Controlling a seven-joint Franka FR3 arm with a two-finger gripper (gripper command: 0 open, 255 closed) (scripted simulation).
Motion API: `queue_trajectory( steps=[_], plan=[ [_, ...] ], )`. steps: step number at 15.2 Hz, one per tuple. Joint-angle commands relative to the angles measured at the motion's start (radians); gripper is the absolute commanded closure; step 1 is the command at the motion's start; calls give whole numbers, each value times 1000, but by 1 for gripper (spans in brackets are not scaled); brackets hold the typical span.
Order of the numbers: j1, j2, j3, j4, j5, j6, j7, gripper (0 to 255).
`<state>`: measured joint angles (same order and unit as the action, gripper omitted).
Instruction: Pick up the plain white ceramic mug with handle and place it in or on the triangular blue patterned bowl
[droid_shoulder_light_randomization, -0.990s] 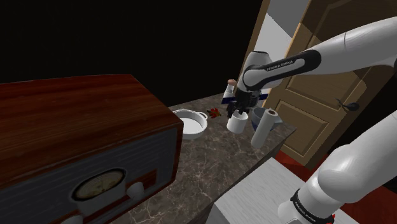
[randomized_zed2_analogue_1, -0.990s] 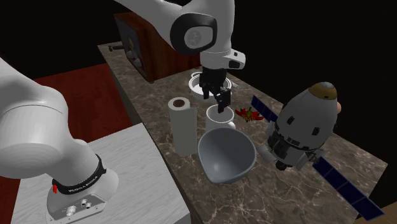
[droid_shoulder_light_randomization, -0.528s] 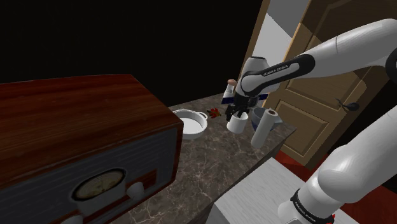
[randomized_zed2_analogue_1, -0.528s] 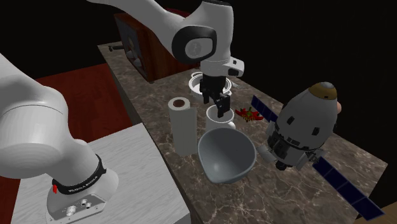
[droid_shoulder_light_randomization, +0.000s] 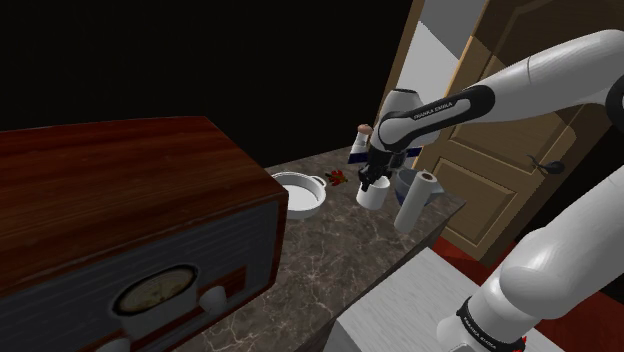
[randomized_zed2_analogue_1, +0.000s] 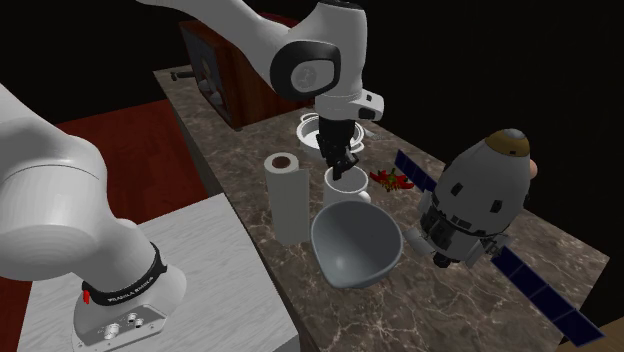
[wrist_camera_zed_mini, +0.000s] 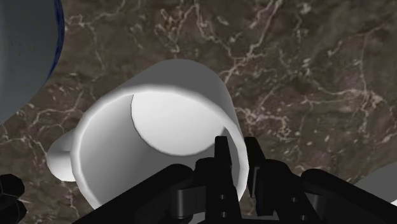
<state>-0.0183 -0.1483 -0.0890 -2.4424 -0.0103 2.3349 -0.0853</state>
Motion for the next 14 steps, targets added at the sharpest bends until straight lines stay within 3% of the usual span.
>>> queue_trajectory(
  steps=[1, 6, 14],
  plan=[
    [0, 0, 0, 0, 0, 0, 0, 255],
    [0, 0, 0, 0, 0, 0, 0, 255],
    [-1, -61, 3, 54, -5, -115, 5, 255]
  ],
)
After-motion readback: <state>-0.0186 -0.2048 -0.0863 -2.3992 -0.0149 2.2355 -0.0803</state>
